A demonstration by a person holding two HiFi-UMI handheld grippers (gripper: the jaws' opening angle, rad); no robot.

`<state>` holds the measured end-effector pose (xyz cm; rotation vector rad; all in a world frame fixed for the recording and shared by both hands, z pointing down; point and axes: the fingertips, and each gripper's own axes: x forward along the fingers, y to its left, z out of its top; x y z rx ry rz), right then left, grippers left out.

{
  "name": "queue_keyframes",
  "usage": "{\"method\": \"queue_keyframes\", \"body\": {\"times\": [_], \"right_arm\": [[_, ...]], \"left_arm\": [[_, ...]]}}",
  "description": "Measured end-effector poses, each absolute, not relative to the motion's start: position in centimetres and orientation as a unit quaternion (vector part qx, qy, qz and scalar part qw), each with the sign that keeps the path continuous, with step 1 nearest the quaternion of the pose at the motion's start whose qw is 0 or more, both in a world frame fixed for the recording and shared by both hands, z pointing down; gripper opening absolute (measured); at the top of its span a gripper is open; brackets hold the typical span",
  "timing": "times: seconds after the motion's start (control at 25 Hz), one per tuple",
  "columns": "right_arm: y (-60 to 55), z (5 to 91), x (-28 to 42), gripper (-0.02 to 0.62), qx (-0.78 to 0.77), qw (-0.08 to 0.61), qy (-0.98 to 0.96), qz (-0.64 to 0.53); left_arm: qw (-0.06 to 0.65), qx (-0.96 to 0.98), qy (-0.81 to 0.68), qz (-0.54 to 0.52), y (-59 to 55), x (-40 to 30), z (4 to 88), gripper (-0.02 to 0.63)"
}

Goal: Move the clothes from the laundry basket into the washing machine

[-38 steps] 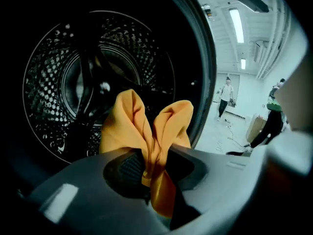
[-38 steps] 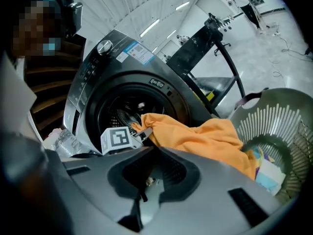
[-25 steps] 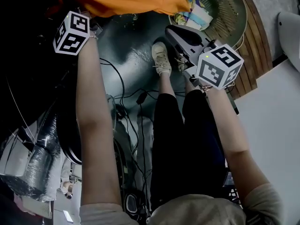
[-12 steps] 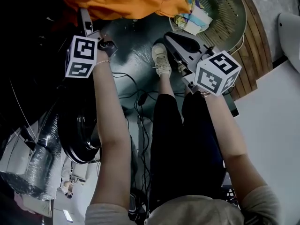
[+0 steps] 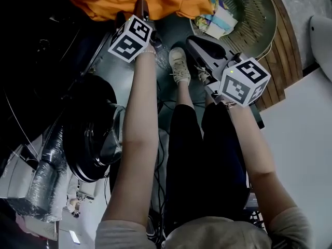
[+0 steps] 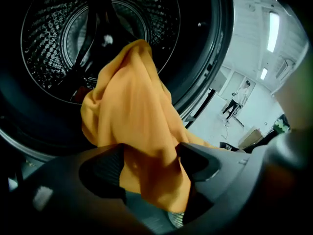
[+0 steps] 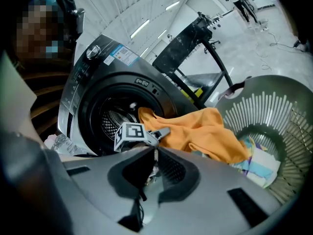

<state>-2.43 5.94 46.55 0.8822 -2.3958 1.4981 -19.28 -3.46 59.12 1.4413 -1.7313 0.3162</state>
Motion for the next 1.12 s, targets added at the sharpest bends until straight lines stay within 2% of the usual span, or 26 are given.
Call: {"method": "queue_keyframes", "body": {"times": [0.12, 0.16, 0.24, 0.28, 0.36, 0.72, 0.92, 1.04, 1.12], "right_arm": [[5.9, 46.2, -2.8, 0.015, 0.285, 0.082, -0.811, 0.504], [5.9, 46.1, -2.9, 0.015, 0.279, 0.078, -0.813, 0.504], [5.7, 46.0, -2.9, 0.014, 0.274, 0.072, -0.815, 0.506], [5.7, 46.0, -2.9, 0.014, 0.274, 0.072, -0.814, 0.507], [5.7, 46.0, -2.8, 0.014, 0.276, 0.071, -0.812, 0.509], [5.4, 45.1, -3.3, 0.014, 0.267, 0.064, -0.816, 0.509], [5.8, 45.2, -3.9, 0.014, 0.259, 0.065, -0.816, 0.512], [6.1, 45.1, -4.2, 0.014, 0.254, 0.069, -0.818, 0.511], [6.2, 45.1, -4.2, 0.014, 0.253, 0.070, -0.819, 0.509]], "left_arm": [[0.402, 0.552, -0.709, 0.176, -4.6, -20.9, 59.6, 0.323], [0.394, 0.543, -0.716, 0.192, -4.6, -21.3, 59.4, 0.277], [0.369, 0.539, -0.730, 0.200, -4.7, -21.8, 58.4, 0.136], [0.353, 0.545, -0.735, 0.194, -4.8, -21.9, 57.6, 0.103], [0.320, 0.561, -0.741, 0.184, -5.2, -22.5, 55.8, 0.088], [0.200, 0.565, -0.784, 0.163, -9.7, -30.0, 48.7, 0.072], [0.205, 0.544, -0.801, 0.141, -10.8, -31.4, 49.5, 0.086], [0.258, 0.542, -0.792, 0.116, -10.8, -31.0, 51.2, 0.210], [0.275, 0.546, -0.785, 0.101, -10.2, -30.8, 51.0, 0.258]]}}
